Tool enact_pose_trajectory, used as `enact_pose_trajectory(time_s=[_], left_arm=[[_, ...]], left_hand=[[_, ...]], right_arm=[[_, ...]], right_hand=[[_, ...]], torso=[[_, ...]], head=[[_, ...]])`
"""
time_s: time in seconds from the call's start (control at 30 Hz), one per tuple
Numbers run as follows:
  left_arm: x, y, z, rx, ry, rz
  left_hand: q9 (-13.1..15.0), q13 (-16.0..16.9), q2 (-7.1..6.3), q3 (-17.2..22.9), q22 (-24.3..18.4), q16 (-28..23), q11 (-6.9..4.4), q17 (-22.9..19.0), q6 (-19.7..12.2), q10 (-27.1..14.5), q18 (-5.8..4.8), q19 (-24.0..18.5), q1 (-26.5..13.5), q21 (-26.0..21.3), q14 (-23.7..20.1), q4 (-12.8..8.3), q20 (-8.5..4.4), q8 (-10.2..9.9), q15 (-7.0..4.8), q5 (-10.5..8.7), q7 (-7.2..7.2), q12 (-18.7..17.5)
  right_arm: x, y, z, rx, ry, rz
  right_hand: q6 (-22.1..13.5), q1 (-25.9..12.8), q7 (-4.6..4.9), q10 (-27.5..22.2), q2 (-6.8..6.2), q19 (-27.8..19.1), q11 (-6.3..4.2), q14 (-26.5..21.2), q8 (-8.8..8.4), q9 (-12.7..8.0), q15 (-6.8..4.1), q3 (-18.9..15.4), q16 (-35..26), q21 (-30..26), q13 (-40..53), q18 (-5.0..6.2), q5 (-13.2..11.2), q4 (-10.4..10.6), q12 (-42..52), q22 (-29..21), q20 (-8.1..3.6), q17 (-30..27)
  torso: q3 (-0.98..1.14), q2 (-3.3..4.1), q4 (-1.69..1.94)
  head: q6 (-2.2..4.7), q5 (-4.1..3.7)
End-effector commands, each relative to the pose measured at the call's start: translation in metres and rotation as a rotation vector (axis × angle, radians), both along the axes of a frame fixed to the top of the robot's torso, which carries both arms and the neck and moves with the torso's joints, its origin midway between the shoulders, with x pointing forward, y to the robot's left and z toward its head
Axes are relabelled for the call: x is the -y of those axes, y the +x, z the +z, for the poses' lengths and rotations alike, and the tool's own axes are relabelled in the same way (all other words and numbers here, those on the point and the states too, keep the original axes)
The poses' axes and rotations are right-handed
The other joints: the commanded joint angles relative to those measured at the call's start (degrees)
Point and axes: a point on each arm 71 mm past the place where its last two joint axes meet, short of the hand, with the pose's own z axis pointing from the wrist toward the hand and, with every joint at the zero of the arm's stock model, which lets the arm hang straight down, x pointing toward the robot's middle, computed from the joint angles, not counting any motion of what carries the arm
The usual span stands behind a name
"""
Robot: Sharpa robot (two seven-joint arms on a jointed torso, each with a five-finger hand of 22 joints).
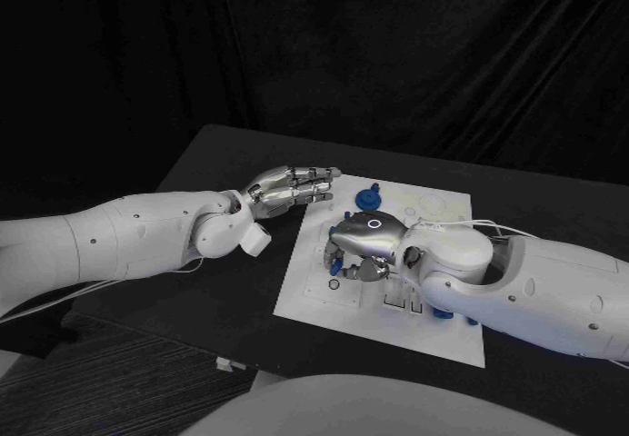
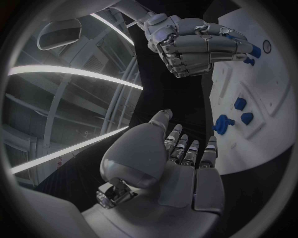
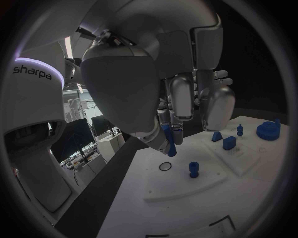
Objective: Assemble the parts on the task board
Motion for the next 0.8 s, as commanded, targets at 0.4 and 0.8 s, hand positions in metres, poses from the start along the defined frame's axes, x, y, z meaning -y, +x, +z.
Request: enact_pose_trajectory(time_s=[0.4, 0.8], left_arm=[[0.003, 0.000, 0.000, -0.004, -0.019, -0.015], [0.004, 0.000, 0.000, -0.006, -0.021, -0.020]], left_hand=[[0.1, 0.1, 0.61, 0.4, -0.1, 0.3, 0.47, 0.1, 0.3, 0.1, 0.96, 0.2, -0.1, 0.3, 0.1, 0.0, -0.04, 0.2, -0.30, 0.28, 0.08, 0.2], [0.1, 0.1, 0.65, 0.5, -0.1, 0.3, 0.50, 0.1, 0.1, 0.1, 0.96, 0.2, -0.1, 0.3, 0.1, -0.1, -0.04, 0.2, -0.30, 0.31, 0.10, 0.2]], right_arm=[[-0.001, -0.005, -0.004, -0.001, -0.007, 0.012], [-0.002, -0.005, -0.015, -0.026, -0.033, 0.002]], right_hand=[[1.0, -0.2, 0.98, 0.7, -0.01, 0.5, -0.03, 2.0, 0.16, 3.7, 0.44, 0.7, 0.5, 0.5, 0.0, -0.66, 0.6, -0.2, -0.4, 8.9, 0.18, 0.2], [0.9, -0.1, 1.02, 0.9, -0.07, 0.5, -0.06, 2.0, 0.07, 3.8, 0.42, 0.9, 0.6, 0.4, 0.1, -0.65, 0.8, -0.4, -0.4, 8.9, 0.17, 0.3]], torso=[[0.03, -0.08, -0.23], [0.06, -0.08, -0.31]], head=[[-0.01, 0.04], [-0.01, 0.51]])
